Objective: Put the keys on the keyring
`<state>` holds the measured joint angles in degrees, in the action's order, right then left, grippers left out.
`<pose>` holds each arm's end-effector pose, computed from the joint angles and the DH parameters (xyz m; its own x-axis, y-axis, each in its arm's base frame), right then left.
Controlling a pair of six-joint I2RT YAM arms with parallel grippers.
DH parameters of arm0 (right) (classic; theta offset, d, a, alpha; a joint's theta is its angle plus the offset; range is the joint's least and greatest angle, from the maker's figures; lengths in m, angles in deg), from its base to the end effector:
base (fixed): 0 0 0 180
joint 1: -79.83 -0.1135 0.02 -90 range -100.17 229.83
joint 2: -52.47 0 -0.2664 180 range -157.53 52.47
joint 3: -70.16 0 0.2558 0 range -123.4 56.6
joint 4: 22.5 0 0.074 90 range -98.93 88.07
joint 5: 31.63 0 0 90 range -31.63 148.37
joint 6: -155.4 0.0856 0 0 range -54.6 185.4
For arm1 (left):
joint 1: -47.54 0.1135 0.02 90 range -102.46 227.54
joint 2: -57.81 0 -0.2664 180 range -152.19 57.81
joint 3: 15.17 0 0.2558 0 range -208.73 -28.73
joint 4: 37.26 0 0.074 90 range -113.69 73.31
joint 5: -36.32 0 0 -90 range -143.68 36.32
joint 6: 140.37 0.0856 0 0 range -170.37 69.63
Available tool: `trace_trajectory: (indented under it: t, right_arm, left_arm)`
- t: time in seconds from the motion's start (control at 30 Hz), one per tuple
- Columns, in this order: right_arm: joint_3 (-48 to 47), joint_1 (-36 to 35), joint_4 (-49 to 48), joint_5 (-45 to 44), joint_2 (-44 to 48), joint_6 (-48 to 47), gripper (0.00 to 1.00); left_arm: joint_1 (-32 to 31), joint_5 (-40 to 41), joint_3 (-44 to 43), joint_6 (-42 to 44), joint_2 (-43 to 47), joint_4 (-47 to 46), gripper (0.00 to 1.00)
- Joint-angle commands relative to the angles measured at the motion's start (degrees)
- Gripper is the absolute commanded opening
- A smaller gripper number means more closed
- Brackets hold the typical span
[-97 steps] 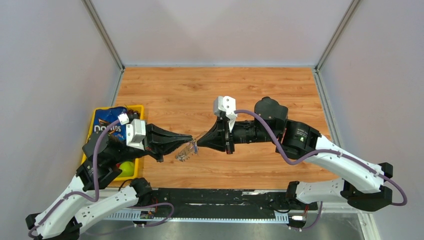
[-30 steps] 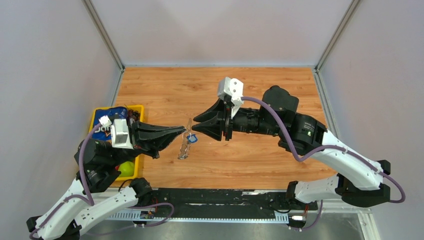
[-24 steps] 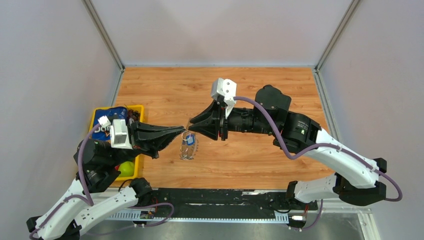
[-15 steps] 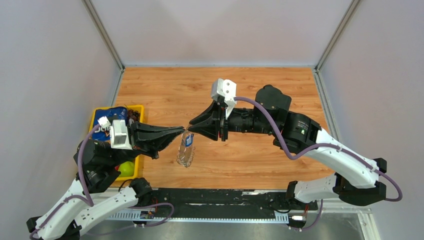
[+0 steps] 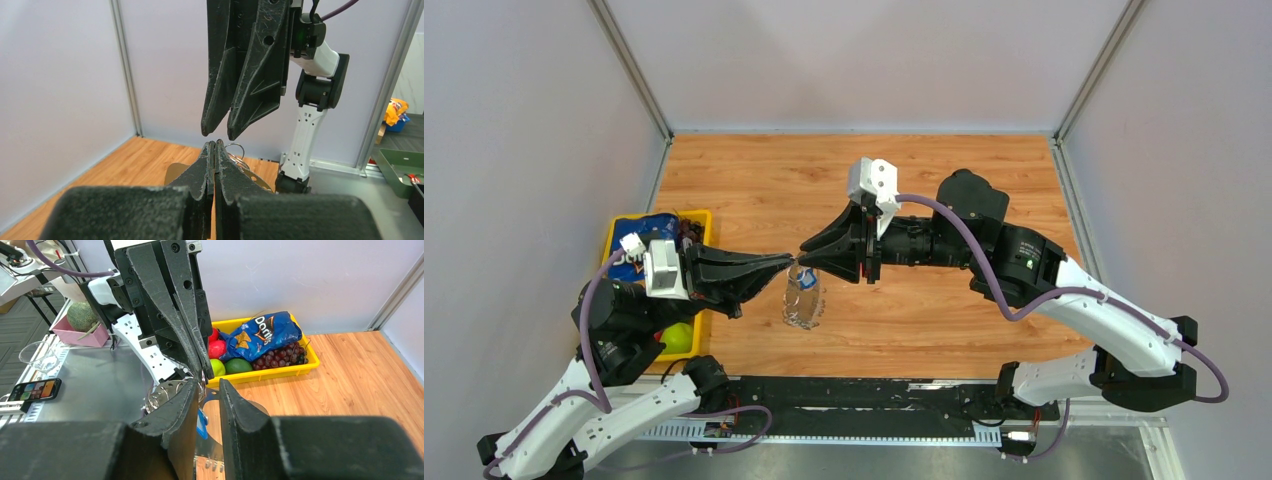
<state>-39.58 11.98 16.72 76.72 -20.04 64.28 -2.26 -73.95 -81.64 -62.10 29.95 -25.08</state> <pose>0.0877 0.2869 0.5170 0.0064 -0.0335 -0.9994 -0.9978 0.0658 -0.0086 0.0564 -0.1127 0.4663 0.0949 -0.4078 -0.9081 0.9560 0.2917 -0.0311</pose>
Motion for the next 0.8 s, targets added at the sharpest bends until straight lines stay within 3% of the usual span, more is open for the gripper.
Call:
trace_trajectory:
  t: [0.0,0.43,0.77]
  right_arm:
    - [-0.93,-0.27,-2.94,1.77,0.09,0.78,0.26]
    - [3.23,-0.27,-4.83,2.85,0.56,0.77,0.15]
    - [7.13,-0.27,-6.97,3.57,1.69,3.35,0.14]
  left_arm:
    - [0.10,-0.03,-0.22,-0.97,0.17,-3.61,0.00]
    - [0.07,0.53,0.17,-1.63,0.82,-4.88,0.00]
    - [0.10,1.67,0.52,-1.88,1.47,-5.56,0.00]
